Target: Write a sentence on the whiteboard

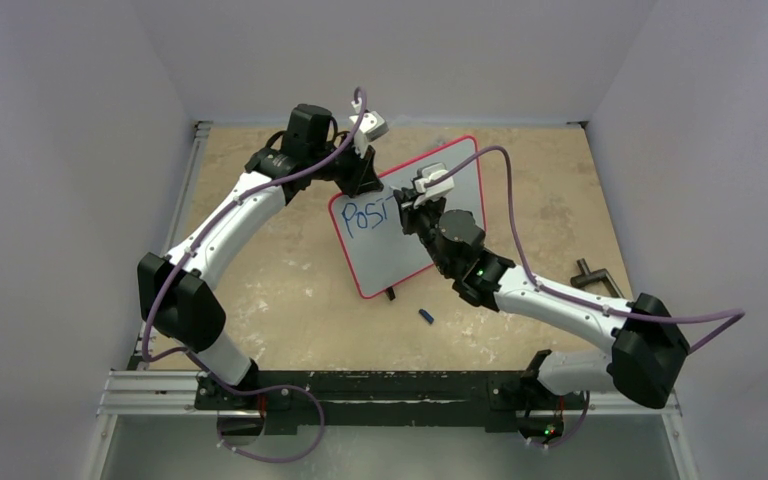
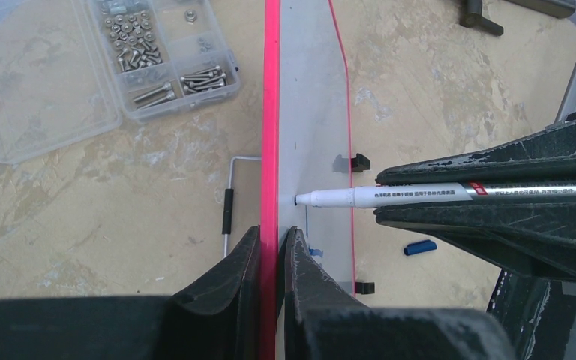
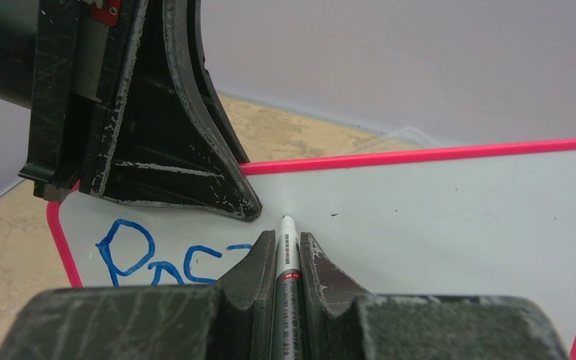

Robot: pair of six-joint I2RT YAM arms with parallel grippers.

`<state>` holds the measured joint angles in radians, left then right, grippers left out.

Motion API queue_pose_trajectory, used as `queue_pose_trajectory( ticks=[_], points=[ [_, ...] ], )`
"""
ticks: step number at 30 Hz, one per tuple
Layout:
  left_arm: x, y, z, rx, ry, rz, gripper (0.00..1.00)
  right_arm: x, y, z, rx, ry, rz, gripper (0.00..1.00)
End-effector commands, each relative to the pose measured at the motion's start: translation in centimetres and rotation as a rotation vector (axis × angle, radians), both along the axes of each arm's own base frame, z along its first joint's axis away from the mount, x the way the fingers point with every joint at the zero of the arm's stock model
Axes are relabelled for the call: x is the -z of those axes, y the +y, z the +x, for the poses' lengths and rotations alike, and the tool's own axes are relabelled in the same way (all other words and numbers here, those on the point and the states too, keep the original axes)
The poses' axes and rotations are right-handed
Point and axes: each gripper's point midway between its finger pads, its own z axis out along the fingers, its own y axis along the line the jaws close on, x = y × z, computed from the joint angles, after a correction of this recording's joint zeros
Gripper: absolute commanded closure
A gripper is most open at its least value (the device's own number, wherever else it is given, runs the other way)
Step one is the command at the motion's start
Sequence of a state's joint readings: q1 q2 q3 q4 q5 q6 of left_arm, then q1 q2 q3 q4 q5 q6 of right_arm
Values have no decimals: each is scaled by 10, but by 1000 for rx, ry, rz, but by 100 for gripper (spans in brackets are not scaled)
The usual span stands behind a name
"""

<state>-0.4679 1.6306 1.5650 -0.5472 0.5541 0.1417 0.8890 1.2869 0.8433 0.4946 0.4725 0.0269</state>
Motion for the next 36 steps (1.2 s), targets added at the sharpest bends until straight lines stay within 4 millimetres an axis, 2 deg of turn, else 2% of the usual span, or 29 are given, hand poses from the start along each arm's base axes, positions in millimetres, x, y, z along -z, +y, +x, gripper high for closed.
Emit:
queue_pose_trajectory(
  ticks=[1,11,22,36],
  points=[
    [46,17,-7,-4,51,177,100,-28,8,4,-18,-50,62,100],
    [46,18,-8,-4,52,179,100,-13,5,0,-22,-26,52,100],
    [46,18,-7,-5,51,178,100,17,6,-7,-52,36,32,100],
    [46,18,-7,-7,50,179,100,35,0,-12,-42,78,29,100]
  ],
)
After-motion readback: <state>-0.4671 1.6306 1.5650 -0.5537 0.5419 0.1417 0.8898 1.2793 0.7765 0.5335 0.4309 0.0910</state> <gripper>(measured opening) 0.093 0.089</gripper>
